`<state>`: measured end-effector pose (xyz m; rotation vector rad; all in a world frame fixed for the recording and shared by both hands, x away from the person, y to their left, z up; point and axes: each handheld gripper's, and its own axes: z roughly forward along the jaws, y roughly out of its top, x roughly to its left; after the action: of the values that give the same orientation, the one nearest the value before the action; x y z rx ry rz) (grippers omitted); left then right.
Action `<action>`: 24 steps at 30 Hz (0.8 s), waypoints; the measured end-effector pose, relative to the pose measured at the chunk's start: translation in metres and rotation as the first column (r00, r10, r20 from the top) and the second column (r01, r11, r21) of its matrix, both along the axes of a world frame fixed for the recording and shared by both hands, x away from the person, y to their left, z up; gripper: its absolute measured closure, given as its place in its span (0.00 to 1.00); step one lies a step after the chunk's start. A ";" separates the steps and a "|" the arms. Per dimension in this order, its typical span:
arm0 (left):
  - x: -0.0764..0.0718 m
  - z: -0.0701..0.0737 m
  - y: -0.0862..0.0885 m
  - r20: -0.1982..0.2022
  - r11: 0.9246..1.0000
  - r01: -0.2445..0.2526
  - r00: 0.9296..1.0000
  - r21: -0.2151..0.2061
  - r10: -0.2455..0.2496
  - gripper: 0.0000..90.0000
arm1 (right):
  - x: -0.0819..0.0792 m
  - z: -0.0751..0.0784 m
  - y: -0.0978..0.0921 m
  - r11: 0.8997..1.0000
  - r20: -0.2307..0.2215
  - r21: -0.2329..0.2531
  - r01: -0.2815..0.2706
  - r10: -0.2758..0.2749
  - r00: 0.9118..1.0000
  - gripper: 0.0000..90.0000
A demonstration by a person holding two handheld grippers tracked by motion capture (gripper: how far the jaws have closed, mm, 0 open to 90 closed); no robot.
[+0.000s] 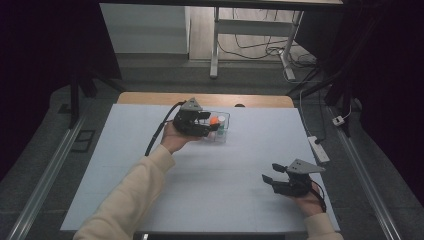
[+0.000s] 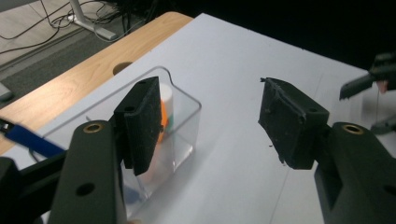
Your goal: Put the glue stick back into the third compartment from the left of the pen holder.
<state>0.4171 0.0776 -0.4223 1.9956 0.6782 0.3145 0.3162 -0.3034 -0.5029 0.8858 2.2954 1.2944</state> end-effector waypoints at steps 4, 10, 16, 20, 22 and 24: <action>-0.012 -0.004 0.009 0.006 1.000 -0.004 1.000 0.011 0.004 0.43 | 0.000 0.000 0.000 1.000 0.003 0.005 0.004 -0.004 1.000 0.42; -0.035 -0.014 0.026 0.014 0.999 -0.043 0.999 0.029 0.043 0.44 | 0.000 0.000 0.000 1.000 0.001 -0.005 0.002 -0.002 1.000 0.42; -0.060 -0.025 0.049 0.006 0.996 -0.089 0.996 0.018 0.089 0.44 | 0.000 -0.001 0.001 1.000 0.001 -0.011 0.000 0.000 1.000 0.41; -0.077 -0.031 0.064 0.005 0.995 -0.101 0.995 0.006 0.101 0.45 | 0.000 -0.002 0.001 1.000 0.002 -0.017 0.001 -0.001 1.000 0.41; -0.086 -0.034 0.071 0.002 0.995 -0.102 0.995 0.001 0.102 0.44 | 0.000 -0.002 0.001 1.000 -0.001 -0.020 0.001 -0.001 1.000 0.41; -0.094 -0.037 0.078 0.003 0.994 -0.105 0.994 0.002 0.105 0.44 | 0.000 -0.002 0.000 1.000 0.000 -0.020 0.001 -0.001 1.000 0.41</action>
<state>0.3232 0.1559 -0.4589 1.9645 0.7830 0.3809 0.3166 -0.3032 -0.5045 0.8810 2.3037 1.2685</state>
